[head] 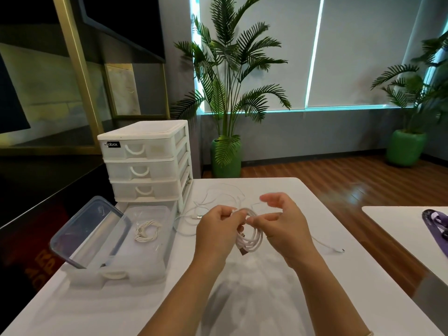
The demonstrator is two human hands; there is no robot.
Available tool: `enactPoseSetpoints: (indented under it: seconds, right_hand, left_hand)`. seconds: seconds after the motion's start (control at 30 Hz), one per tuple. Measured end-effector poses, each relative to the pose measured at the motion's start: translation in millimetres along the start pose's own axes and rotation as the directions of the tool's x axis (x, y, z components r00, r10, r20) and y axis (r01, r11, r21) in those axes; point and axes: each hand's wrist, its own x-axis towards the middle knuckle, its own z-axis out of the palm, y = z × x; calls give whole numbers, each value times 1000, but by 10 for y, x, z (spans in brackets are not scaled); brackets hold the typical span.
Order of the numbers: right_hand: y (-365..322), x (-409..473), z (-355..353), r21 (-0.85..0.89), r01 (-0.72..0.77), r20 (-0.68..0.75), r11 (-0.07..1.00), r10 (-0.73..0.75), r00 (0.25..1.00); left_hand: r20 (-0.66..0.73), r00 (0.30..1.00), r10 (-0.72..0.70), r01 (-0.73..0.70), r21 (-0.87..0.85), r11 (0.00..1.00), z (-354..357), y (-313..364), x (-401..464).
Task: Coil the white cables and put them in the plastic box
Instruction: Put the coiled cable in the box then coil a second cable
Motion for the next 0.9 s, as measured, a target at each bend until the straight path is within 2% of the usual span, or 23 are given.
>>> enactPoseSetpoints:
  seconds: [0.1,0.17,0.43,0.6,0.67,0.77,0.9]
  right_hand:
    - [33,6,-1,-134,77,25,988,-74,997]
    - [29,6,-10,-217,111,38,970,-105,994]
    - [16,17,29,-391,128,50,912,-118,992]
    - [23,-9,48,-438,120,51,891,-108,993]
    - [18,-16,36,-410,108,60,906,-91,994]
    - [23,-1,13,-254,8,78,967,12,997]
    - [-3,5,7,-88,-166,155,982,179,972]
  left_hand:
    - [74,981,-182,194,-228,954,-21,28,21]
    - [137,964,-229,261,-302,917,-55,28,33]
    - [155,958,-242,283,-356,890,-81,-33,93]
    - [160,982,-97,144,-317,937,-78,-10,82]
    - [161,987,18,16,-206,979,-103,-20,94]
    - [187,971,149,-142,-54,988,-145,-35,115]
    - [186,934,304,-343,233,910,-187,-51,119]
